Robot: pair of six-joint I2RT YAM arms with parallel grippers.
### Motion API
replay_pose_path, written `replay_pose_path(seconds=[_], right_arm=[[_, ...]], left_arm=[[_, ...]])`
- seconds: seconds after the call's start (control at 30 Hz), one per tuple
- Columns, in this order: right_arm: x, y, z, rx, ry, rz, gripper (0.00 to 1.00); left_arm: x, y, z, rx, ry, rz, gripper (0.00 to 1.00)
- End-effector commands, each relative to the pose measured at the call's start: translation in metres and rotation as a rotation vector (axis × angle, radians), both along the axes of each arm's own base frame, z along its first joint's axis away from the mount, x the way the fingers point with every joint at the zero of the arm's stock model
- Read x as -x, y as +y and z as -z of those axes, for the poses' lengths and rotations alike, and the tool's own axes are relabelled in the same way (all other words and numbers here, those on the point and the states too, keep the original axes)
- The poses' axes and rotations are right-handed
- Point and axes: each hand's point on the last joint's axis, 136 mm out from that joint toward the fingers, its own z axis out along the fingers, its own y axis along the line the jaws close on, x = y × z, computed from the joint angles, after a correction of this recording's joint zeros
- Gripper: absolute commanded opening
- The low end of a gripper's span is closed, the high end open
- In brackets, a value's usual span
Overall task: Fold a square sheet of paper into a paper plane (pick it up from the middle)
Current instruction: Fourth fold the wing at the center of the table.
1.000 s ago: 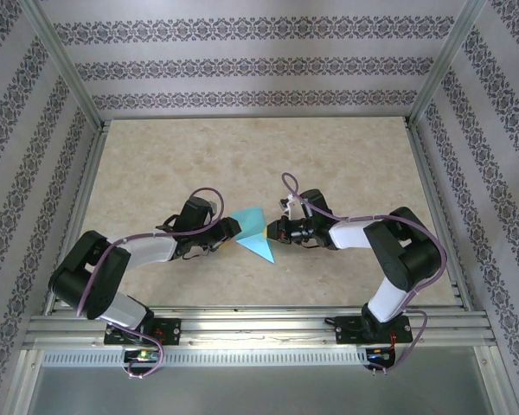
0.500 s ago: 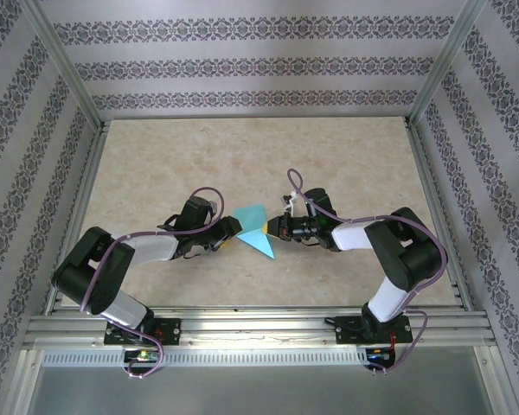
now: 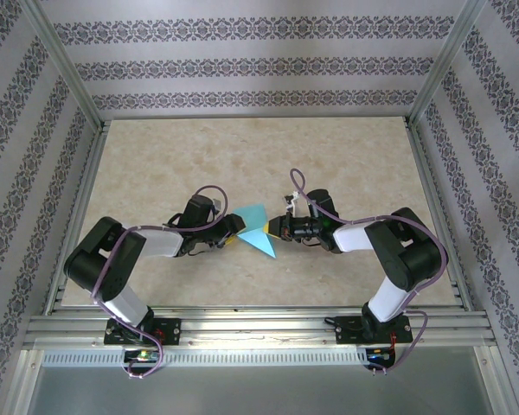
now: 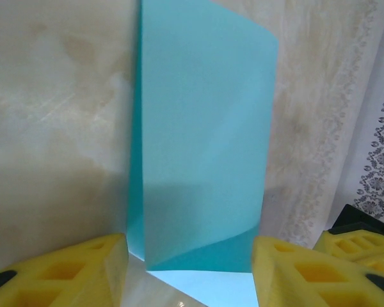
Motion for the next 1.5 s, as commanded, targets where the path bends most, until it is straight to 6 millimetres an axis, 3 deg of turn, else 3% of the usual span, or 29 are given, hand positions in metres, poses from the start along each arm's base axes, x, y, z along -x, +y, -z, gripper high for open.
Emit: replay_pose_path(seconds=[0.0, 0.4, 0.87, 1.1, 1.47], right_arm=[[-0.001, 0.000, -0.013, -0.039, -0.041, -0.010, 0.00], [-0.002, -0.006, -0.008, -0.032, -0.032, 0.009, 0.00], [-0.002, -0.012, -0.003, -0.015, -0.028, 0.031, 0.01], [-0.001, -0.017, -0.006, -0.014, -0.039, 0.043, 0.00], [-0.001, -0.021, -0.003, -0.007, -0.033, 0.055, 0.00]], left_arm=[[-0.019, -0.007, -0.019, 0.066, -0.065, -0.006, 0.53], [-0.026, -0.012, -0.019, 0.103, -0.075, -0.010, 0.51], [-0.027, -0.012, -0.019, 0.105, -0.079, -0.020, 0.34], [-0.026, -0.009, -0.018, 0.093, -0.089, -0.022, 0.43], [-0.033, -0.019, -0.021, 0.190, -0.099, -0.025, 0.35]])
